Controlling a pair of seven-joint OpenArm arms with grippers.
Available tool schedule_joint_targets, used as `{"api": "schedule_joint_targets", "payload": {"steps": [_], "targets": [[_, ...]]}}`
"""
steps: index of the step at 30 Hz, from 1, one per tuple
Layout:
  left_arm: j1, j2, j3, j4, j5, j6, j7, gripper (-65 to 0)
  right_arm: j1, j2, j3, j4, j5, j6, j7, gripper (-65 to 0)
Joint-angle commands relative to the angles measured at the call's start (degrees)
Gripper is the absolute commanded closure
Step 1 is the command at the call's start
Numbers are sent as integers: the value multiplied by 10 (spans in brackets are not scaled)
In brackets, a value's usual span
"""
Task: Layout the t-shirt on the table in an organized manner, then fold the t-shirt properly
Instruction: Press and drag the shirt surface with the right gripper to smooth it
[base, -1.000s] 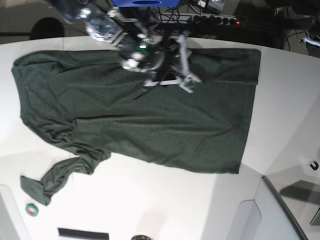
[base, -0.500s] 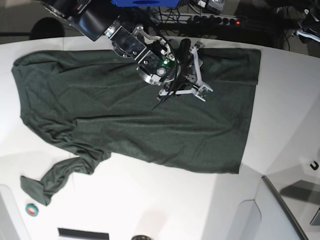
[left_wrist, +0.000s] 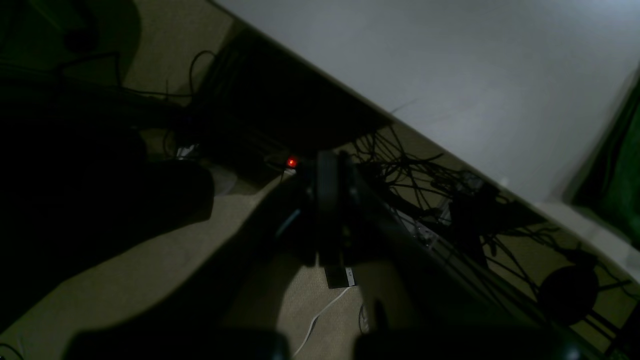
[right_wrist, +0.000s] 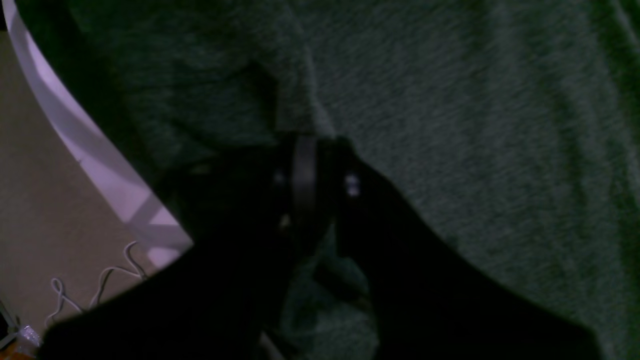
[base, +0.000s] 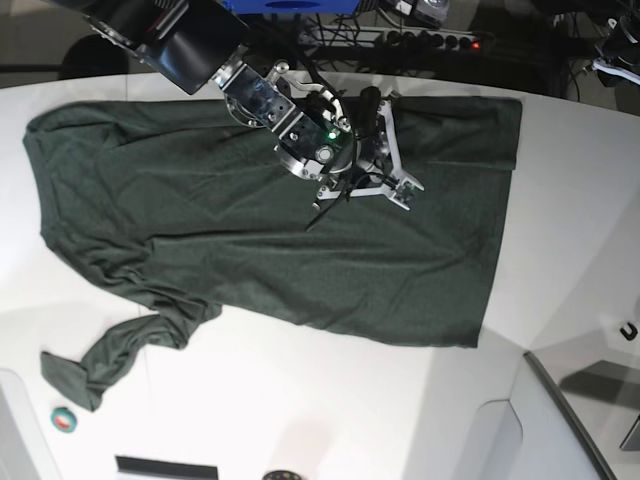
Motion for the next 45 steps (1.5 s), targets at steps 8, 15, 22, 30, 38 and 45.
{"api": "schedule_joint_targets", "payload": {"steps": [8,15,22,30,38,45], "targets": [[3,-12,-3,8,-7,-3,-7,0,11,-13,-1,5,5,1,10,-2],[3,-12,-3,8,-7,-3,-7,0,11,-20,-2,9,5,2,9,-9],[3,-12,-3,8,-7,-3,-7,0,12,-21,-27,41,5,2,9,-9],[3,-12,-3,8,-7,-3,-7,0,12,-25,-27,73,5,3,7,-9],[2,-12,-3,8,-7,-3,-7,0,12,-26,-27,73,5,3,11,-26],[-8,-12,-3,7,-6,-3,-7,0,12,16,6,182,2,-2,4,-284]]}}
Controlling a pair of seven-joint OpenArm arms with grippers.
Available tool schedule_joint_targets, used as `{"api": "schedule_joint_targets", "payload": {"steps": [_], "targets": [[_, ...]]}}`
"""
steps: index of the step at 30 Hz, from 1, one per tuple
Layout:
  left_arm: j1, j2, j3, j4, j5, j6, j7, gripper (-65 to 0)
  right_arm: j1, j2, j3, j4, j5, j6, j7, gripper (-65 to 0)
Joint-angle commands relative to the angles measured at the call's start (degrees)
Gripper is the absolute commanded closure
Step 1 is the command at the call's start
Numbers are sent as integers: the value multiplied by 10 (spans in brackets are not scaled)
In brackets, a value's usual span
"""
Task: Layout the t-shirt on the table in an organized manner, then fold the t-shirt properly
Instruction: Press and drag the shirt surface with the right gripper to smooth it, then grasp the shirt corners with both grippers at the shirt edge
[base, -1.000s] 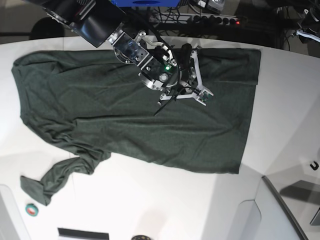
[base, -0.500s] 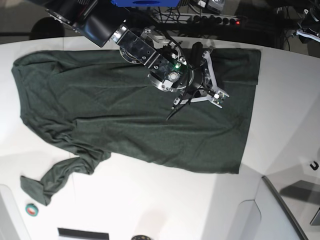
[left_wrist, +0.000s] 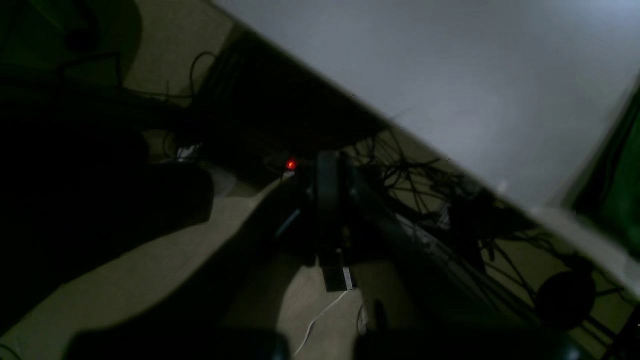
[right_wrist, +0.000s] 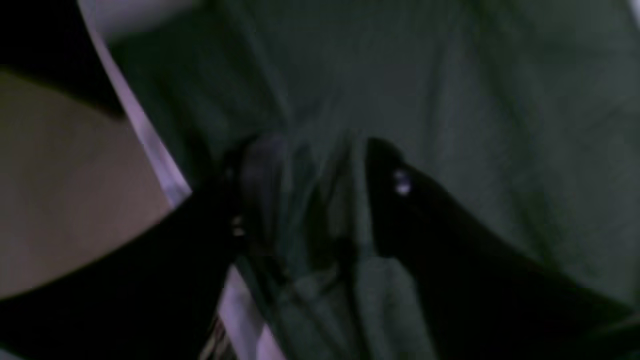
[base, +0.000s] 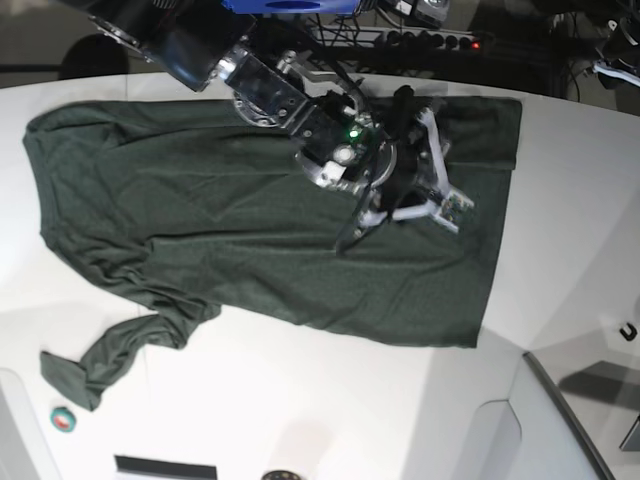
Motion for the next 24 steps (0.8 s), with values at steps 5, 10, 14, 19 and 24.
{"api": "schedule_joint_targets", "payload": {"steps": [5,10,14,19,24], "targets": [[2,-13,33,11,-9,-3,-7,0,15,105,243,115,-8,-1,-63,-297],[-8,-12,65,13,-9,-3,-7,0,77,172,443,-15,-8,22,-42,-294],[-17,-5,70,13,-10,-3,-7,0,140,227,511,-199,-9,78,29,-293],[-18,43,78,94,-7,-3,-3,0,178,260,522,-354,-9,88,112,-293],[-15,80,196,181,-3,0,-2,0,185,265,520,-427,-9,88,162,-291]]}}
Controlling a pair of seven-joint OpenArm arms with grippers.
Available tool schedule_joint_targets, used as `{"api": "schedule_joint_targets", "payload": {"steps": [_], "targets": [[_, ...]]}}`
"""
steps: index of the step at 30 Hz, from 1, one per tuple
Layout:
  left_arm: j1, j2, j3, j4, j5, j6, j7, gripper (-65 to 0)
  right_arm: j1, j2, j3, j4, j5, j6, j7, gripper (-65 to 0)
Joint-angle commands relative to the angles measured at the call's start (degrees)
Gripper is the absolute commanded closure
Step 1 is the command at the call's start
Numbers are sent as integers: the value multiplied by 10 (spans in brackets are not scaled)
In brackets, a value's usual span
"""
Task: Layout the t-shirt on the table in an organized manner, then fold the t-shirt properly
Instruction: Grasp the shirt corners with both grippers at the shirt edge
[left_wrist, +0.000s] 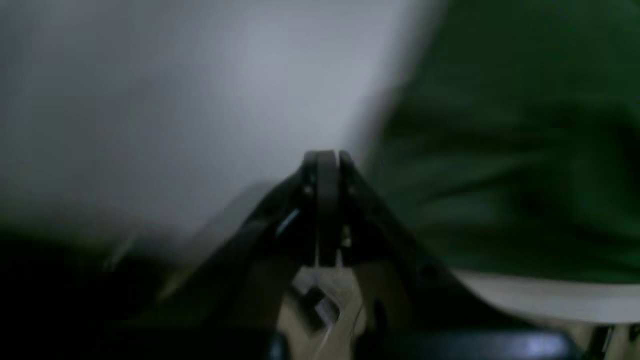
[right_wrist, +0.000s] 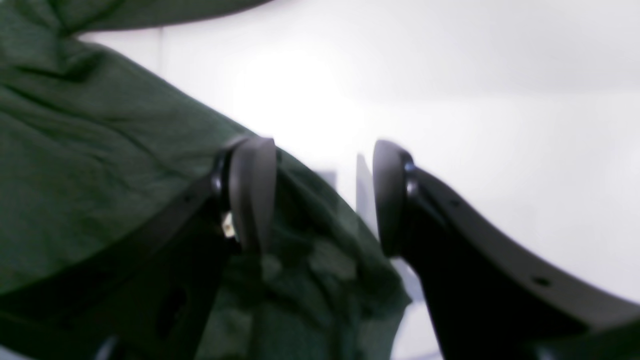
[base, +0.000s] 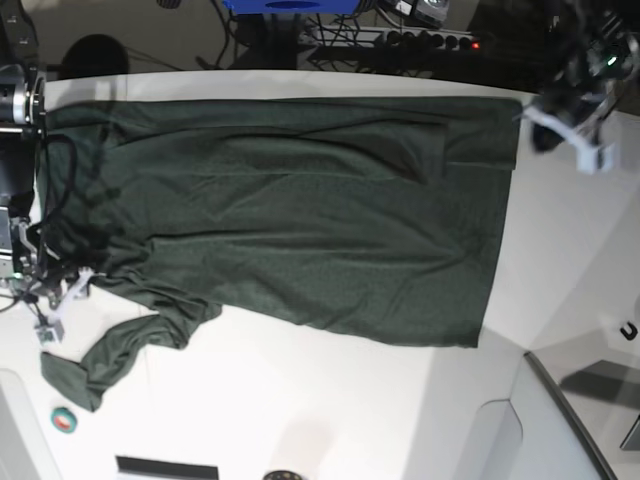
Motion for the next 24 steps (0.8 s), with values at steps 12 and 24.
{"api": "schedule_joint_targets", "payload": {"steps": [12,24], "targets": [[-76,9,120,-94,-3,56,-8,0,13,9,5,-16,2,-5,17,-291],[-71,-53,119,-160,-3,55,-11,0,13,8,6,-25,2,-6,28,-291]]}}
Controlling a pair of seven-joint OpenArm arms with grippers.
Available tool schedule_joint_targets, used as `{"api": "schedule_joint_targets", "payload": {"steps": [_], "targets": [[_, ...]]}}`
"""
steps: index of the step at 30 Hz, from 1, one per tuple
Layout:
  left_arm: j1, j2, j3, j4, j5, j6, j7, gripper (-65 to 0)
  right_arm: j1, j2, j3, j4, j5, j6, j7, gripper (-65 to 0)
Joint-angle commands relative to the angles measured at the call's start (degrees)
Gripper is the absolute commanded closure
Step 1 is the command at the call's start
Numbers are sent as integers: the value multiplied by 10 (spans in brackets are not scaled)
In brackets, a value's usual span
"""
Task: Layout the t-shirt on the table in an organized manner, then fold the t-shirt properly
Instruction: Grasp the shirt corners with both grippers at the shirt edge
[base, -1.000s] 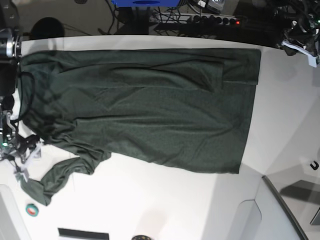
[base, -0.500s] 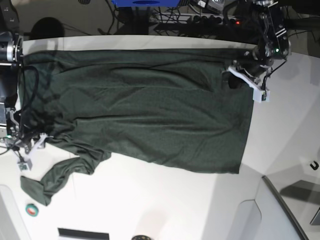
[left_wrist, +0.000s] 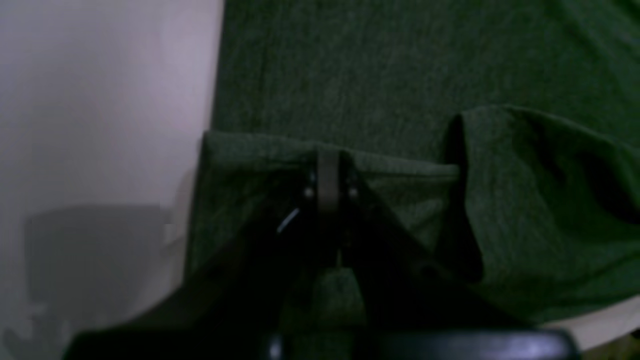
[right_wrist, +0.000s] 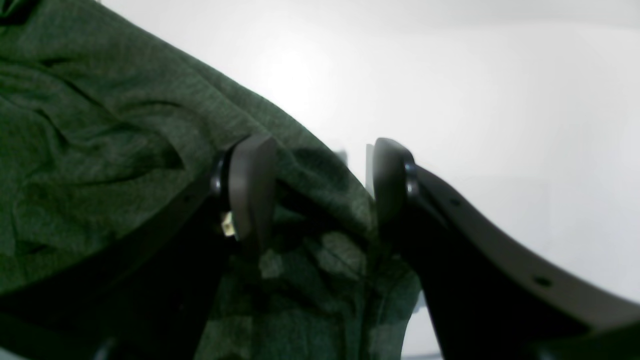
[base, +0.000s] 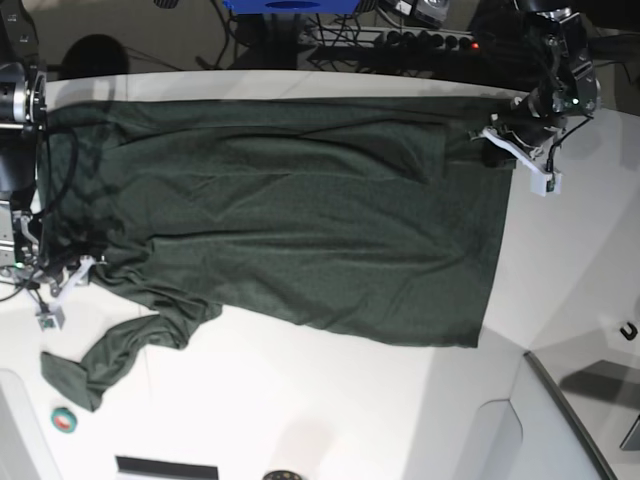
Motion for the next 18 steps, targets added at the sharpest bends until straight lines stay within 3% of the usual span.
{"api": "schedule_joint_targets", "payload": {"steps": [1,4,9,18], "targets": [[2,-7,-1,-5,13,9,-2,0,17,11,4,3,3,-5,24,-291],[2,-12,-1,-29,13,9,-36,0,18,14,3,-29,2,-15,45,-291],[2,-22,-1,-55,12,7,-42,0,17,26,3,-69,2,-82,92,-291],[2,-40,-1,-44,7,7,-40,0,17,38,4,-55,4,-86,97,-291]]}}
